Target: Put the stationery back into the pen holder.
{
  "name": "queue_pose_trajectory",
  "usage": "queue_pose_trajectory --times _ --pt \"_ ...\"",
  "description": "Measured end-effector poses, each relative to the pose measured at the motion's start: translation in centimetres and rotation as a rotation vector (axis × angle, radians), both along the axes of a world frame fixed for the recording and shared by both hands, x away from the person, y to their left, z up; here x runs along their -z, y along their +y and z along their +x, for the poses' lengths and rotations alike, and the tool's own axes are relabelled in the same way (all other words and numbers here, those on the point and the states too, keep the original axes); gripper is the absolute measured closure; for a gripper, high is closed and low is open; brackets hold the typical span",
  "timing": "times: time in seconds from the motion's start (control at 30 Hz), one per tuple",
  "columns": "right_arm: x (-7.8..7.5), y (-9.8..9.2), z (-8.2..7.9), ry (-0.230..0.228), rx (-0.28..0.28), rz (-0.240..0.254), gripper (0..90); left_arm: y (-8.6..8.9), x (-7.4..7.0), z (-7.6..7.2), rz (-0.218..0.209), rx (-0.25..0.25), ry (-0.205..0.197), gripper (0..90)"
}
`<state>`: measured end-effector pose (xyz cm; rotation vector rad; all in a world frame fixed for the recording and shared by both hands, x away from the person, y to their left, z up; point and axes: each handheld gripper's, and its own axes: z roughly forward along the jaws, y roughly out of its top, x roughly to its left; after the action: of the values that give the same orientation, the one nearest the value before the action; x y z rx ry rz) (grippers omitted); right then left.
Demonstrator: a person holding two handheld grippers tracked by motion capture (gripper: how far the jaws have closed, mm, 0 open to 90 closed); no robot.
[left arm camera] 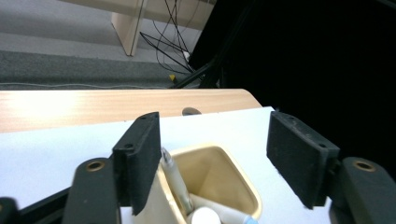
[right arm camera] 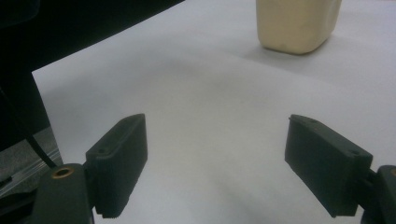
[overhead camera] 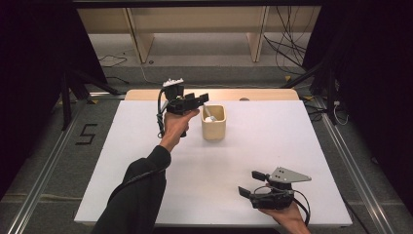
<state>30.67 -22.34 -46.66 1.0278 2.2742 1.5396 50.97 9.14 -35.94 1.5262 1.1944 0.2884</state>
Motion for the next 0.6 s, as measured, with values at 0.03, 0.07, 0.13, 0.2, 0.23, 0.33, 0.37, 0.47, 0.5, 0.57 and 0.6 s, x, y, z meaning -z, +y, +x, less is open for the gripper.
queue_pose_trajectory --times 0.03,0.07,0.13,0.2,0.23,0.33,0.37,0.47,0.5,0.57,0.6 --pt "0.0 0.0 0.0 0.000 0.000 0.000 21.8 0.1 0.0 -0.2 -0.007 0.004 0.002 33.4" --pt "0.0 0.0 0.0 -0.001 0.000 0.000 21.8 0.3 0.0 -0.3 -0.005 0.011 0.004 32.8" --pt "0.0 0.0 0.0 -0.001 0.001 0.001 21.8 0.6 0.0 -0.6 -0.008 0.022 0.006 31.6" --pt "0.0 0.0 0.0 -0.001 0.001 0.000 21.8 0.9 -0.1 -0.9 0.001 0.030 0.006 29.9" --pt "0.0 0.0 0.0 -0.002 0.004 0.000 21.8 1.1 0.0 -1.0 0.004 0.033 0.006 29.3" --pt "-0.1 0.0 0.0 -0.007 0.006 0.005 21.8 1.9 0.1 -1.4 -0.005 0.040 0.002 27.7" --pt "-0.1 0.0 0.0 -0.008 0.007 0.006 21.8 2.1 0.1 -1.6 -0.011 0.044 0.002 27.0" --pt "-0.1 0.0 0.0 -0.006 0.009 0.004 21.8 2.8 0.3 -2.1 -0.018 0.070 0.008 25.7" --pt "-0.1 0.0 0.0 -0.006 0.009 0.005 21.8 3.0 0.4 -2.3 -0.021 0.076 0.004 25.4" --pt "-0.1 0.0 0.0 -0.006 0.010 0.005 21.8 3.4 0.4 -2.8 -0.025 0.091 -0.002 25.3" --pt "-0.1 0.0 0.0 -0.006 0.010 0.005 21.8 3.6 0.5 -3.1 -0.029 0.094 -0.010 25.3"
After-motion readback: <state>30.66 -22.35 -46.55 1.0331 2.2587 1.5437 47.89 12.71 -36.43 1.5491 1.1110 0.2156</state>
